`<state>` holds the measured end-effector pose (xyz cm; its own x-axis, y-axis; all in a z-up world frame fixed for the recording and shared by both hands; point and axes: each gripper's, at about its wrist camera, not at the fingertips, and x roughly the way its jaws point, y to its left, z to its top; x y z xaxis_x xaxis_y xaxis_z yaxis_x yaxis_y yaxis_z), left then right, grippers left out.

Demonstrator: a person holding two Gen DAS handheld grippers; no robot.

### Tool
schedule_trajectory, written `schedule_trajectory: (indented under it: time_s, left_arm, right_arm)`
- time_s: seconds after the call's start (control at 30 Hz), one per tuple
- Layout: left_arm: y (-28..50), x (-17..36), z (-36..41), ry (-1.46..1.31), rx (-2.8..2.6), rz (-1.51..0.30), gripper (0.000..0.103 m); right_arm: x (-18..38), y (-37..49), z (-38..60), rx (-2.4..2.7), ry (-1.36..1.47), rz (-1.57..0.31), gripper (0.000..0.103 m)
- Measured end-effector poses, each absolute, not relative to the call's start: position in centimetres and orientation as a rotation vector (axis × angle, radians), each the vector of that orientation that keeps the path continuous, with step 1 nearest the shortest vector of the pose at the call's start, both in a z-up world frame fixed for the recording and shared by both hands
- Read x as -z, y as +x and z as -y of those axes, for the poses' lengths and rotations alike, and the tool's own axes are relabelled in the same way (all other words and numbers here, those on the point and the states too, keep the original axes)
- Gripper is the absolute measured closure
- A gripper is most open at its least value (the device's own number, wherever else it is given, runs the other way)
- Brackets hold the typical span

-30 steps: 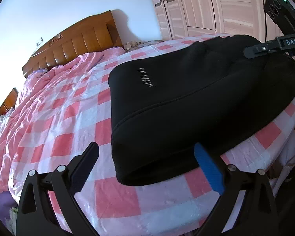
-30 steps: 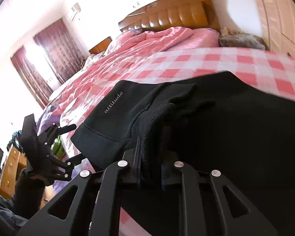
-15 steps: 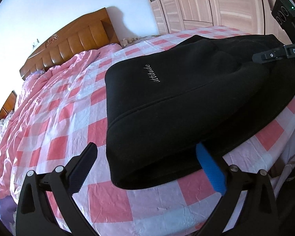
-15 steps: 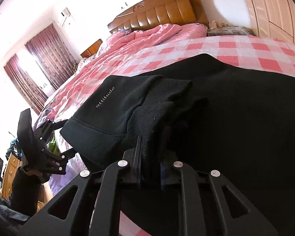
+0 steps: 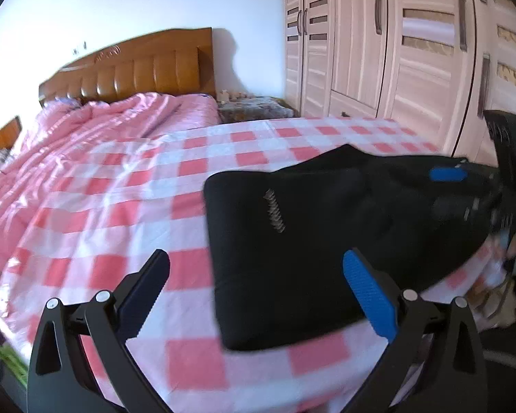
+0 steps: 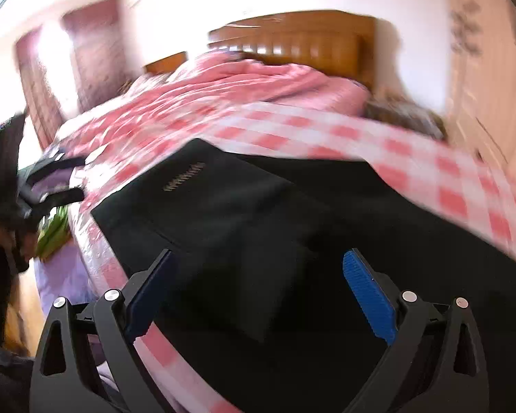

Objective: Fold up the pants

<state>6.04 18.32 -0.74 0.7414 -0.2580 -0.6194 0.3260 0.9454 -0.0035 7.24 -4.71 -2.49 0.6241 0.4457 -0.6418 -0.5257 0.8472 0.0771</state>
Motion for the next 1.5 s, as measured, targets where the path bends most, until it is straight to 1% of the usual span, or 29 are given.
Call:
schedule_trajectory:
  time_s: [0.03,0.1,0.2,0.3,0.6,0.63,0.73,0.77,0.83,0.93,1.03,1.07,1.3,1.4,1.43,1.5]
  left_arm:
    - [6.8,1.1,-17.6,0.104,0.333,-0.675,0.002]
    - [8.3,2.5,-16.0,0.115,0.336,-0.711,0.002]
    - [9.3,5.4,-13.8,0.194,0.328,-0.773,0.002]
    - [9.2,7.0,-13.4,0.223,0.307,-0.765,0.002]
    - [9.8,6.9,-14.2,0.209,0.290,-0.797,0.001]
    - [9.9,6.1,-14.2,0.198,0.287,-0.809,0.002]
    - [10.6,2.9,-14.2,0.126,0.349,-0.748,0.002]
    - [11.8,1.4,-14.1,0.073,0.401,-0.735,0.002]
    - [13.7,0.5,-13.5,0.047,0.443,-0.736,0.002]
    - [18.5,2.2,-12.5,0.033,0.468,-0.831,0.002]
    - [22.6,6.8,-12.7,0.064,0.393,-0.957,0.004]
    - [22.7,7.4,-12.9,0.048,0.397,-0.960,0.004]
    - [20.7,5.2,-12.4,0.132,0.345,-0.881,0.002]
    - [22.5,7.2,-13.2,0.154,0.273,-0.964,0.002]
    - [22.5,7.2,-13.3,0.144,0.270,-0.965,0.002]
    - [21.3,5.5,-12.0,0.195,0.251,-0.913,0.002]
  right_arm:
    - [2.5,7.4,3.1,-0.578,-0.174,-0.691,0.009]
    - [3.3,7.8,0.7,-0.588,-0.271,-0.692,0.015]
    - [6.0,8.3,-0.8,-0.547,-0.399,-0.752,0.016]
    - [7.1,8.5,0.9,-0.563,-0.315,-0.773,0.015]
    - [7.4,8.3,1.7,-0.572,-0.278,-0.775,0.015]
    - [7.4,8.3,1.7,-0.572,-0.276,-0.776,0.015]
    - [7.3,8.2,1.6,-0.571,-0.270,-0.778,0.014]
    - [7.4,8.3,1.6,-0.570,-0.270,-0.778,0.014]
    - [7.4,8.2,1.6,-0.569,-0.267,-0.778,0.014]
    - [7.5,8.1,1.8,-0.567,-0.255,-0.777,0.014]
    - [7.5,8.0,1.7,-0.570,-0.253,-0.778,0.014]
    - [7.5,8.1,1.8,-0.573,-0.250,-0.778,0.014]
    - [7.6,8.1,2.1,-0.584,-0.229,-0.770,0.014]
    - [7.6,8.0,2.1,-0.582,-0.223,-0.772,0.014]
    - [7.5,7.9,2.1,-0.580,-0.218,-0.781,0.014]
    - [6.5,7.5,2.7,-0.573,-0.208,-0.790,0.014]
